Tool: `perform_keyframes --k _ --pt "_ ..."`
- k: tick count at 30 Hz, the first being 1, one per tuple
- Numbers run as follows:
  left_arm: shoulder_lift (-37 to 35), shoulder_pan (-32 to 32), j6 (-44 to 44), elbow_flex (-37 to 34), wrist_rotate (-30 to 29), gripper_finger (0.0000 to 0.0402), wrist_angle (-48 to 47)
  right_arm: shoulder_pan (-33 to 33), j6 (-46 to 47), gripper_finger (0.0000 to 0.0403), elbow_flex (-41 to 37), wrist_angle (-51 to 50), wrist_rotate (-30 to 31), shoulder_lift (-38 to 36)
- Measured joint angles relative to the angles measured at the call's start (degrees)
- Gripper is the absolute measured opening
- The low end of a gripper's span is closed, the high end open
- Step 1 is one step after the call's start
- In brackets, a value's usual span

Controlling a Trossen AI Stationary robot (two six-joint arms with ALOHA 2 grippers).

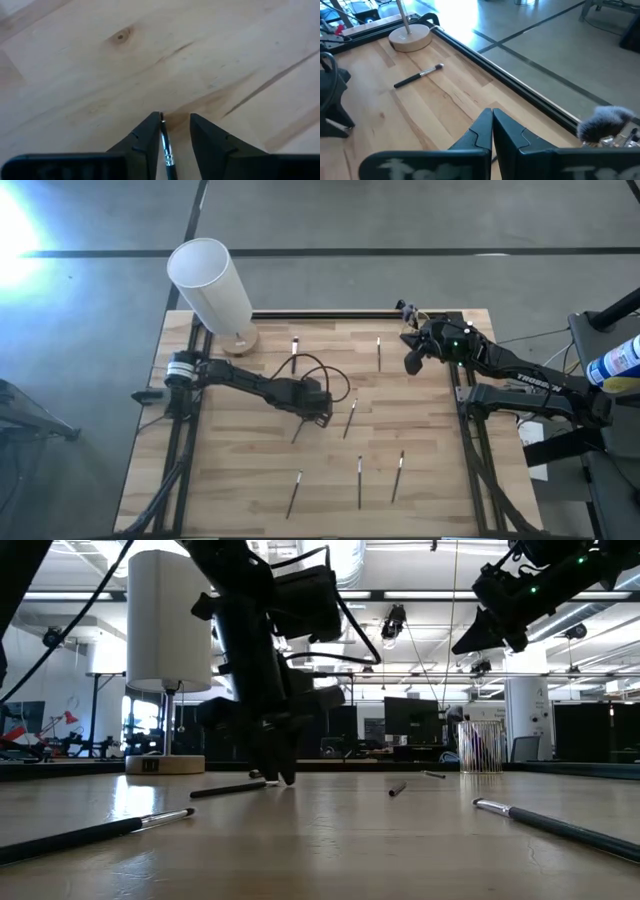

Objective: Put items in baskets/containers
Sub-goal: Put the liner brush into the yellow container

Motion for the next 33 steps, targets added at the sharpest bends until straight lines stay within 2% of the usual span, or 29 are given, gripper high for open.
perform_keyframes --k 7,17,22,25,28,33 --pt "-0.7 0.0 -0.4 -0.1 0.1 0.0012 -2.1 0.0 -0.7 0.0008 0.0 0.0 -0.4 0.0" --pt "-7.0 0.2 1.6 -0.5 0.6 0.0001 -2.6 0.0 -1.0 0.0008 0.0 -0.1 -0.5 0.0" --pt "-11.3 0.2 1.0 -0.5 -3.3 0.0001 -0.2 0.0 -0.9 0.0008 0.0 -0.1 -0.8 0.0" --pt "-14.5 0.0 1.1 -0.5 -7.1 0.0000 4.7 0.1 -1.0 0.0008 0.0 -0.1 -1.7 0.0" --pt "-16.9 -0.1 3.2 -1.6 -10.0 0.0000 14.5 0.1 -0.6 0.0008 0.0 -0.1 -5.4 -0.1" --pt "-19.6 0.1 12.6 -8.4 -10.2 0.0000 45.1 0.1 2.9 0.0008 -0.7 1.3 -16.5 -0.1"
